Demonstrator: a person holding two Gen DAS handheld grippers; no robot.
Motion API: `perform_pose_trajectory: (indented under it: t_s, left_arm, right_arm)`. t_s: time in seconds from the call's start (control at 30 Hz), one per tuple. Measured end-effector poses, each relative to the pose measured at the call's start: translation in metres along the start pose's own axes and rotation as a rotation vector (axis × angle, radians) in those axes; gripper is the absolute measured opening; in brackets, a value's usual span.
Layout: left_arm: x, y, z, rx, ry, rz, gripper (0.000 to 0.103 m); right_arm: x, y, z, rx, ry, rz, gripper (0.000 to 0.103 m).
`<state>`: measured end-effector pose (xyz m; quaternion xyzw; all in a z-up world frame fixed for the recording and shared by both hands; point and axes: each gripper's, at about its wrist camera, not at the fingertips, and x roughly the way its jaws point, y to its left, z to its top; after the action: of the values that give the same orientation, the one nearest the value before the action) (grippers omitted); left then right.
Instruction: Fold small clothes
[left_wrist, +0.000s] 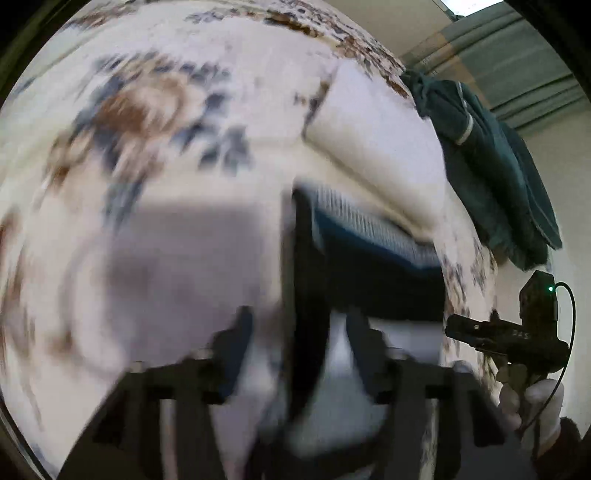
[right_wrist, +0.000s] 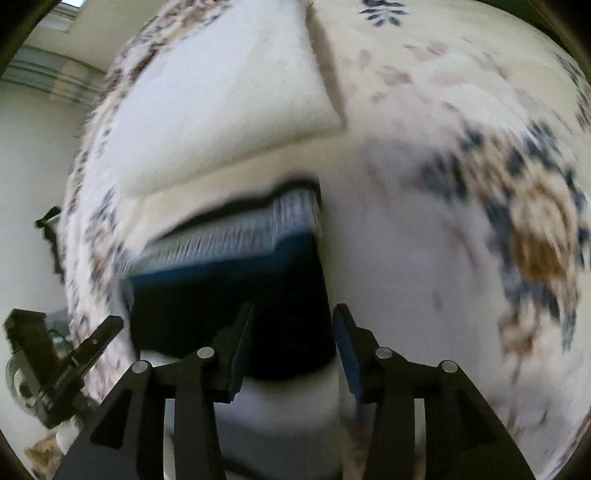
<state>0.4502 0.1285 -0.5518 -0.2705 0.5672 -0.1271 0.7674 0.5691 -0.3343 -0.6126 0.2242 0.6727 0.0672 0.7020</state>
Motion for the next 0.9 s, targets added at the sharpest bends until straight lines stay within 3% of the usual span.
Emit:
perform_pose_trajectory:
  t_s: [0.1,0.13,0.17,0.33,0.37,0.4,0.5,0.53,0.57,0.63,0.9]
  left_arm:
    - [0.006,0.003,-0.041,0.014,0.051,0.007,0.054]
    - [0.012,0.003,-0.053,0.023,0.070,0.038,0.041]
    - [0.015,0.004,-0.059,0.032,0.078,0.034,0.004]
    - [0.004,0.010,-0.059,0.031,0.003,0.090,0.000]
    - [-0.006,0.015,-0.054,0.026,-0.029,0.149,0.000]
    - [-0.014,0.017,-0.050,0.005,-0.035,0.136,0.000]
    - [-0.048,0.024,-0.062,-0.071,-0.009,-0.005,0.004]
    - [-0.062,0.022,-0.075,-0.062,-0.002,-0.009,0.015]
    - [-0.073,0.020,-0.090,-0.048,0.005,-0.012,0.037]
    - [-0.088,0.022,-0.121,-0.052,0.021,0.003,0.071]
    - [-0.086,0.046,-0.281,-0.130,0.260,0.114,0.072]
  right_arm:
    - [-0.008,-0.018,-0.055,0.053,0.029,0.048,0.045]
    - [-0.004,-0.018,-0.072,0.065,0.035,0.054,0.045]
    - [-0.006,-0.026,-0.090,0.079,0.044,0.055,0.045]
    - [0.004,-0.051,-0.167,0.190,0.072,0.102,0.046]
    - [0.005,-0.054,-0.182,0.202,0.076,0.104,0.046]
    - [0.006,-0.059,-0.196,0.210,0.091,0.109,0.046]
    - [0.012,-0.067,-0.237,0.234,0.149,0.150,0.045]
    - [0.009,-0.074,-0.247,0.234,0.160,0.160,0.045]
    - [0.009,-0.076,-0.261,0.235,0.176,0.172,0.048]
    - [0.012,-0.079,-0.295,0.242,0.213,0.183,0.054]
    - [0.037,-0.102,-0.410,0.300,0.358,0.210,0.054]
